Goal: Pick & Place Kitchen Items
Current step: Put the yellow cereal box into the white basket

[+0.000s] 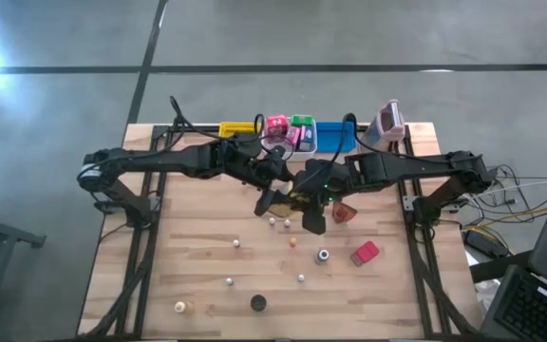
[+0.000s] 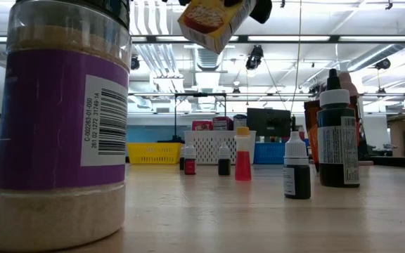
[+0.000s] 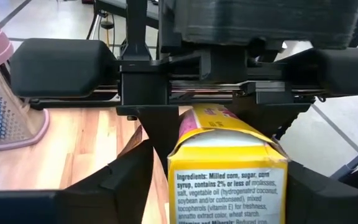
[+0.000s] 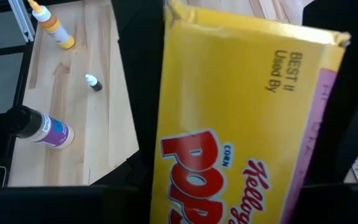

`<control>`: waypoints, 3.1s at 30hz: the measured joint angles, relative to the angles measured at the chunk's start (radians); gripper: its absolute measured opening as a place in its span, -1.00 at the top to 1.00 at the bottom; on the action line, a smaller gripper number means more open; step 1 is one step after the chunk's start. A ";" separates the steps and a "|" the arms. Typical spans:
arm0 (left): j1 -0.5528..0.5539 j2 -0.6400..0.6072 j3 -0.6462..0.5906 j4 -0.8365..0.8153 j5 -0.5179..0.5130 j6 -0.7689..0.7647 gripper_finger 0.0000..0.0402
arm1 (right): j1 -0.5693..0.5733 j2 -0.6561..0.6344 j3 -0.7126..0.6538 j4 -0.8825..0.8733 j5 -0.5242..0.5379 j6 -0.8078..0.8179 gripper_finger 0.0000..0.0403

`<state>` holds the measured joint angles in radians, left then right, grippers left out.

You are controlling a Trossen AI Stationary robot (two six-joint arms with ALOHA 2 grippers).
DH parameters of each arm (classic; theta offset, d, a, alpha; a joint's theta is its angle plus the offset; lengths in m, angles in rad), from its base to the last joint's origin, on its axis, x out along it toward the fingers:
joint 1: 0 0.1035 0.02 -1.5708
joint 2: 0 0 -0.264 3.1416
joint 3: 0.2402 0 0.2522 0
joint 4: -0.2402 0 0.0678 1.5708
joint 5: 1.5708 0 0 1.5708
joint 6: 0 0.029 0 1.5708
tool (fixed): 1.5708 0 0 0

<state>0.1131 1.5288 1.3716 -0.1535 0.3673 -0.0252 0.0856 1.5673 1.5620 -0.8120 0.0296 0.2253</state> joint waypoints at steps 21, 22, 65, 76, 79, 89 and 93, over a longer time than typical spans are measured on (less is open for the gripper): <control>0.008 -0.005 0.000 -0.055 0.000 0.007 -0.16 | 0.002 -0.024 0.038 -0.154 0.015 0.006 -0.07; 0.010 -0.005 0.000 -0.055 -0.002 0.007 -0.16 | 0.001 -0.028 0.038 -0.152 0.024 0.005 -0.08; 0.060 -0.130 -0.304 0.049 -0.263 -0.094 -0.16 | -0.397 -0.118 -0.274 -0.235 -0.098 0.227 0.01; 0.062 -0.239 -0.350 -0.023 -0.352 -0.104 -0.16 | -0.398 -0.063 -0.244 -0.261 -0.052 0.351 -0.24; 0.062 -0.254 -0.363 -0.024 -0.353 -0.103 -0.16 | -0.399 -0.068 -0.251 -0.305 -0.026 0.421 -0.36; 0.062 -0.266 -0.365 -0.076 -0.355 -0.054 -0.16 | -0.402 -0.011 -0.248 -0.240 -0.060 0.677 -0.71; 0.062 -0.280 -0.365 -0.106 -0.362 -0.028 -0.16 | -0.402 0.036 -0.248 -0.191 -0.060 0.790 -0.80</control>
<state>0.1753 1.2486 1.0069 -0.2599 0.0057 -0.0529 -0.3161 1.6034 1.3136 -1.0032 -0.0306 1.0154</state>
